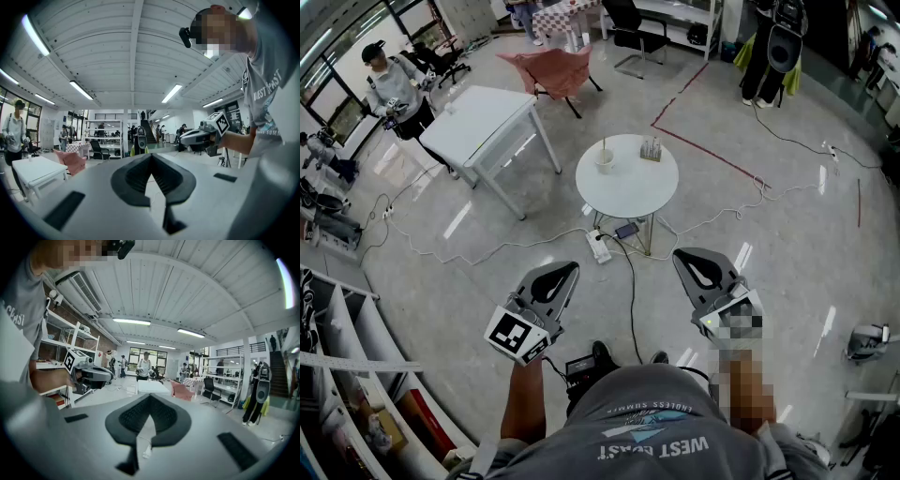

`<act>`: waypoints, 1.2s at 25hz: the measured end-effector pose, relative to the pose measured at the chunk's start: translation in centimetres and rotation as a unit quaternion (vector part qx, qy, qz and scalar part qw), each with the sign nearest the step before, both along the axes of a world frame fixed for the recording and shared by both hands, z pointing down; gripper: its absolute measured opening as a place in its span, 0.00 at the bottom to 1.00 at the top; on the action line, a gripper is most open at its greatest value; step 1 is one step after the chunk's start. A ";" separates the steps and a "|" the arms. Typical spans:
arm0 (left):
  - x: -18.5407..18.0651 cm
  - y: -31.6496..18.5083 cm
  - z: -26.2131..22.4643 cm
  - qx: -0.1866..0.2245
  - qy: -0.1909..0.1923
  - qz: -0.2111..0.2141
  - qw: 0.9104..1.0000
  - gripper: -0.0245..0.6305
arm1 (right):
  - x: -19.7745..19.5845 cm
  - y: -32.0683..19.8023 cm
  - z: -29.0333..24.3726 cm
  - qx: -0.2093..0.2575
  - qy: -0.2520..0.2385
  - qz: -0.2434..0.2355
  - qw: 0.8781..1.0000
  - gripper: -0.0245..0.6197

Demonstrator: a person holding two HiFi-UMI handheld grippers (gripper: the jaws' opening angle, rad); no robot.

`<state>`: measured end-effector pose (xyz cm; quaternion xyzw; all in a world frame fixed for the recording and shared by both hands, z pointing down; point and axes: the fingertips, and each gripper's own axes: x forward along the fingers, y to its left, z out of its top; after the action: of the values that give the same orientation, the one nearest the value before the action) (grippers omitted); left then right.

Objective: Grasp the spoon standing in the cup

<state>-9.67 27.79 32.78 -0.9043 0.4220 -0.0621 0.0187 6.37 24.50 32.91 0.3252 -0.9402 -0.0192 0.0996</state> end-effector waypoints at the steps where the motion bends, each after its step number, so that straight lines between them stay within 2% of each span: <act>1: -0.3 -0.3 0.0 0.000 0.000 0.000 1.000 0.04 | -0.2 -0.2 0.1 -0.001 0.000 0.002 1.000 0.04; 8: -2.4 -1.6 0.4 -0.004 0.002 0.009 1.000 0.04 | -2.1 -1.6 0.0 0.015 0.003 0.007 1.000 0.04; 16: -5.0 -3.1 0.7 -0.006 0.005 0.024 1.000 0.04 | -4.5 -2.7 0.2 0.003 -0.002 0.026 1.000 0.04; 23: -7.6 -4.5 1.1 -0.008 0.012 0.041 0.999 0.04 | -6.0 -4.0 0.7 -0.014 -0.030 0.065 0.997 0.04; 30: -8.7 -5.3 1.3 -0.006 0.018 0.065 0.998 0.04 | -7.1 -4.3 0.3 -0.007 -0.021 0.088 0.996 0.04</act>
<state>-18.42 22.50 34.04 -0.9309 0.3621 -0.0469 0.0095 -0.73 20.21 33.25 0.4063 -0.9099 0.0036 0.0833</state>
